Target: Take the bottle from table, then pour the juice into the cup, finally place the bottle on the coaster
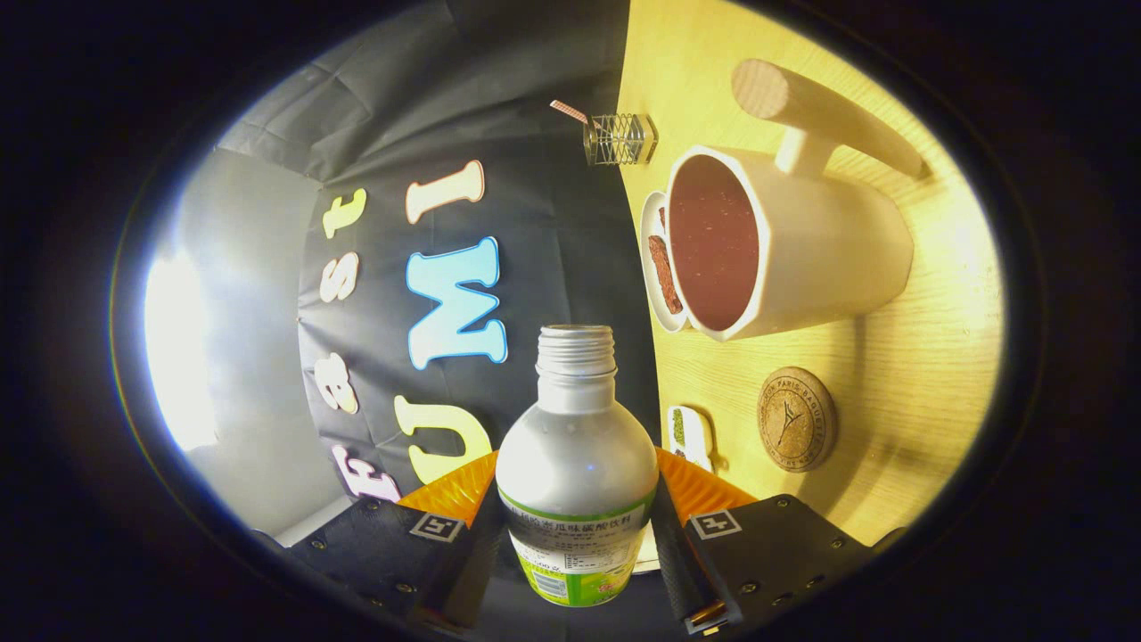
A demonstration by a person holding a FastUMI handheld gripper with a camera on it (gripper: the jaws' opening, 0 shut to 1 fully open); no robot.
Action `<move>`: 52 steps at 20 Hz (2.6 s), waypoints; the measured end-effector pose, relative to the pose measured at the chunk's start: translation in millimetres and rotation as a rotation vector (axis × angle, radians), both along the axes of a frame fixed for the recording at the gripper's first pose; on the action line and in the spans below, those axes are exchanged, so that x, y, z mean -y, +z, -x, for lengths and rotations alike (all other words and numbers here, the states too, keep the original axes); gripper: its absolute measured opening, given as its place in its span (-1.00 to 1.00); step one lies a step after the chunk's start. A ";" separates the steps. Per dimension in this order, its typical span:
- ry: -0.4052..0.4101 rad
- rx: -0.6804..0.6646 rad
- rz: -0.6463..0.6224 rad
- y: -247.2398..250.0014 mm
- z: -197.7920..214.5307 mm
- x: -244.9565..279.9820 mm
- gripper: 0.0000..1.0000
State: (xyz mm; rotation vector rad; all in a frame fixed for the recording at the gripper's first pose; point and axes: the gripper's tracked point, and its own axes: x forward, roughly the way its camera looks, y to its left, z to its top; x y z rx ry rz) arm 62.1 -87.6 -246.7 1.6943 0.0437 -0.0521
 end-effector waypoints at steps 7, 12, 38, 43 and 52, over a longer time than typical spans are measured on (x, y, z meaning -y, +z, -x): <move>-0.018 0.017 -0.098 5.1 -2.1 1.0 0.54; -0.015 0.020 -0.108 5.9 -2.5 -1.4 0.54; -0.015 0.066 -0.218 13.1 -3.0 -10.7 0.54; -0.023 0.072 -0.229 12.3 -1.9 -6.1 0.54; -0.045 0.081 -0.286 15.4 -6.4 1.9 0.54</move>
